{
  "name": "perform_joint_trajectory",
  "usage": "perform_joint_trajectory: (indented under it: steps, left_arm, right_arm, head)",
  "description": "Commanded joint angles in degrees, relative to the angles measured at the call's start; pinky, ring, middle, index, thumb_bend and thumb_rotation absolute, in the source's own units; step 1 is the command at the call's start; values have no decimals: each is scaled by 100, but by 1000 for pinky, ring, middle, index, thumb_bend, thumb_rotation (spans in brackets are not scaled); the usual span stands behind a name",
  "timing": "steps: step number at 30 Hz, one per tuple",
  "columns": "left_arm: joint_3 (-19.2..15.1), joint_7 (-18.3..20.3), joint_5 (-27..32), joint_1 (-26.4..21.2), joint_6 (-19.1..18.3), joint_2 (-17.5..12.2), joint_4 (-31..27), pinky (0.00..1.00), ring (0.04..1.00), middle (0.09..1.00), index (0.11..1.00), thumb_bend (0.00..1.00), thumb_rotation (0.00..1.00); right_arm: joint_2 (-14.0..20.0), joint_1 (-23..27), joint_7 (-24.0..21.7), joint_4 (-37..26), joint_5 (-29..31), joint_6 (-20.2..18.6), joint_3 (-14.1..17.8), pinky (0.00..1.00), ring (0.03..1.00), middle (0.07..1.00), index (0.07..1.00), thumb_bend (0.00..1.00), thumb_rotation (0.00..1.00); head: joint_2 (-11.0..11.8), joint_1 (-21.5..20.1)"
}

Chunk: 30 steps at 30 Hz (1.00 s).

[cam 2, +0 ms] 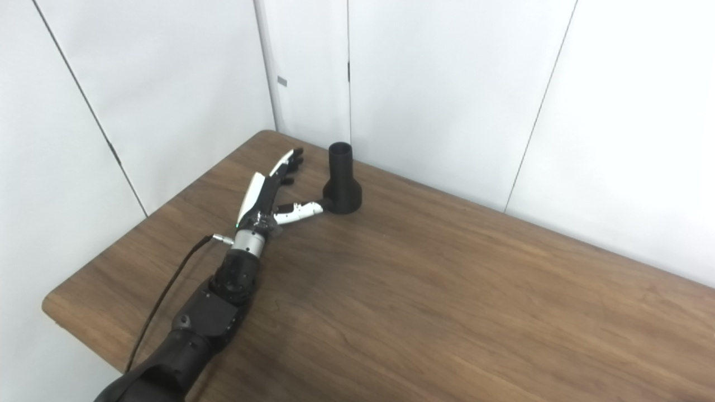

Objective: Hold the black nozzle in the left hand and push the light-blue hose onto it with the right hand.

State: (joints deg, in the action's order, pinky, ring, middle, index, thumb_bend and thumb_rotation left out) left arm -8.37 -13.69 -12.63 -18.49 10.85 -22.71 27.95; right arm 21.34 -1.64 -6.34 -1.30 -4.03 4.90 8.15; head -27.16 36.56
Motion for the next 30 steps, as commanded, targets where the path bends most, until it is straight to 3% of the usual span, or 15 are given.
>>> perform_joint_trajectory:
  steps: [1, 4, 9, 19, 30]
  left_arm:
    - [73, 100, -70, 123, -249, -35, -102, 806, 873, 890, 945, 1000, 414]
    - [139, 257, -88, 143, -570, -96, -151, 815, 876, 891, 948, 1000, 428]
    - [227, 297, -122, 139, -775, -188, 6, 796, 865, 884, 934, 1000, 417]
    - [295, 145, -122, 15, -487, -259, 705, 816, 870, 882, 924, 1000, 412]
    - [427, 171, -280, 19, -869, -197, 428, 805, 874, 903, 933, 1000, 394]
  right_arm:
    - [121, -102, 38, 27, -125, -193, 30, 520, 532, 571, 489, 477, 138]
    - [133, -116, 29, 13, -133, -141, 21, 510, 527, 568, 489, 477, 139]
    - [122, -168, 18, -126, -135, -272, 22, 510, 528, 568, 489, 477, 138]
    - [155, -209, -6, -235, -175, -370, -6, 491, 536, 580, 490, 476, 140]
    - [118, -293, -5, -434, -247, -549, -26, 475, 540, 587, 491, 478, 147]
  head:
    - [-7, -14]
    - [-11, -30]
    - [-38, -71]
    - [-53, -120]
    - [-79, -260]
